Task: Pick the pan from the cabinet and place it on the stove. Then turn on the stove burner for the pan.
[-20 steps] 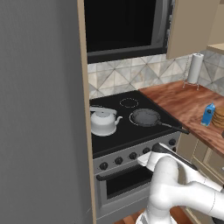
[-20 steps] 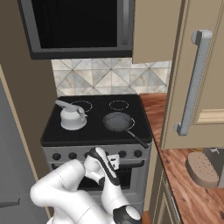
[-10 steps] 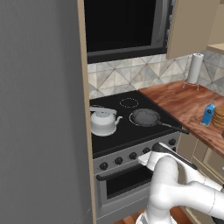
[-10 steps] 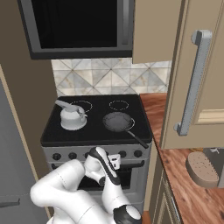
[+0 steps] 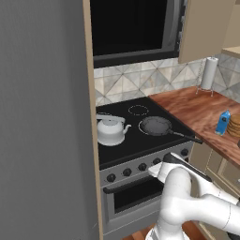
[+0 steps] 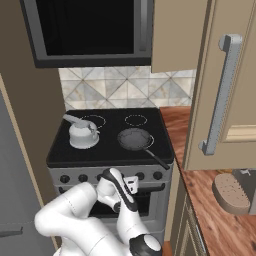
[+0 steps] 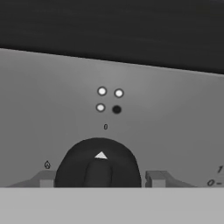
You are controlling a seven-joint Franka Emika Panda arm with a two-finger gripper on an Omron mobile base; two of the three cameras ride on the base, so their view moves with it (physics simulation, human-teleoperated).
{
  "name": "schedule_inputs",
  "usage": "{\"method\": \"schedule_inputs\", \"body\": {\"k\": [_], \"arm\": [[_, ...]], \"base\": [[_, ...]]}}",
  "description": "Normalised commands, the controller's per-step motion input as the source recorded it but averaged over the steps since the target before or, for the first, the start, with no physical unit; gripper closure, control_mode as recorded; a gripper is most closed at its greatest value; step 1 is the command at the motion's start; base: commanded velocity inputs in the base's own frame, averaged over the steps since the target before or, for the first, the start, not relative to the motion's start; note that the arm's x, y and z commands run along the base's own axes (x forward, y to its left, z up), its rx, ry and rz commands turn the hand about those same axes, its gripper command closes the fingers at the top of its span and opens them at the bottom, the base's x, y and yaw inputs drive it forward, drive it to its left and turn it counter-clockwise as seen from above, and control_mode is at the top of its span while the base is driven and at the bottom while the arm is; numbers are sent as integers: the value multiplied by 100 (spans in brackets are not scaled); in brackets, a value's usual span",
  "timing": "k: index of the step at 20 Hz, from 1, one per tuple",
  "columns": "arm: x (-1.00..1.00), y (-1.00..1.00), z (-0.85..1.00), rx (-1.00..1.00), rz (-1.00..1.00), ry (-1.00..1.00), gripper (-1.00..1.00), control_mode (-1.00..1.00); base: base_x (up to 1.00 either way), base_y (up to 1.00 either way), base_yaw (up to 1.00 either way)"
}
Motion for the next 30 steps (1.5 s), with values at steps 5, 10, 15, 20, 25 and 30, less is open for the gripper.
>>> {"method": "schedule_inputs", "body": {"k": [5, 10, 15, 20, 25, 30], "arm": [[0, 0, 15, -16, 0, -2, 100, -100], [-1, 0, 19, -27, 0, -2, 100, -100], [-4, 0, 14, -31, 0, -3, 100, -100], [-6, 0, 18, -34, 0, -5, 100, -100], [-8, 0, 22, -36, 0, -9, 100, -100], [-6, 1, 31, -34, 0, -8, 100, -100]], "base": [[0, 0, 0], [0, 0, 0], [0, 0, 0], [0, 0, 0], [0, 0, 0], [0, 0, 0]]}}
